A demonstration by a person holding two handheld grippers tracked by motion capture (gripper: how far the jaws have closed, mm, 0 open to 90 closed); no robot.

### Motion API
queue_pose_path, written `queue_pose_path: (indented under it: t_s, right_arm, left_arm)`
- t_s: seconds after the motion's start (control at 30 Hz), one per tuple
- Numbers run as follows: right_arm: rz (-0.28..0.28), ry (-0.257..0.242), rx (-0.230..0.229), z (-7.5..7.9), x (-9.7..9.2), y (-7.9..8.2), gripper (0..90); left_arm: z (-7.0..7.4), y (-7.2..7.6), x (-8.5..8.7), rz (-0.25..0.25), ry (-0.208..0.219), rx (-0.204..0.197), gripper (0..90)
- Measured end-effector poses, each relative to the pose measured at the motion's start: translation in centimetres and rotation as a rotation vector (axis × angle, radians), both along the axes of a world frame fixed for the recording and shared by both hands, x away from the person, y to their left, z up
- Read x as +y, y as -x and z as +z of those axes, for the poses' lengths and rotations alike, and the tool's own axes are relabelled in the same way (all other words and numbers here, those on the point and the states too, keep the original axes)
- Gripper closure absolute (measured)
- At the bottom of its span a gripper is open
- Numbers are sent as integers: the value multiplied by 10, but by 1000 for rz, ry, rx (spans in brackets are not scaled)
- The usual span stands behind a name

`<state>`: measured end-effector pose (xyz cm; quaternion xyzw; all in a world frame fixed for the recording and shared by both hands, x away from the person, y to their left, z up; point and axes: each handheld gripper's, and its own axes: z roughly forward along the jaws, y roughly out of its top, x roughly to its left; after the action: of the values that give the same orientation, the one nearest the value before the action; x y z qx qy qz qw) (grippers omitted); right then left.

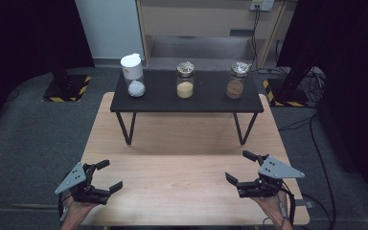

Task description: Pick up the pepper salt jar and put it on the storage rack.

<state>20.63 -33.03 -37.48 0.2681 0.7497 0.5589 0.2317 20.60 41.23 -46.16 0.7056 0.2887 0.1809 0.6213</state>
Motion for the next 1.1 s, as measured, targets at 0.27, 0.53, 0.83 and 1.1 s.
queue_pose_path:
  t_s: [0.27,0.53,0.83,1.1]
  right_arm:
    - [-23,13,20,-15,-7,4,82]
    - [-27,18,41,-30,-9,1,84]
    - [-40,5,51,-44,-11,-1,88]
    - [-28,1,50,-51,-12,-4,90]
  left_arm:
    - [-1,0,1,1,15,-2,7]
    - [-2,0,2,3,22,-2,7]
    - [-2,0,2,-1,20,-3,8]
    - [-2,-1,2,-9,22,-10,8]
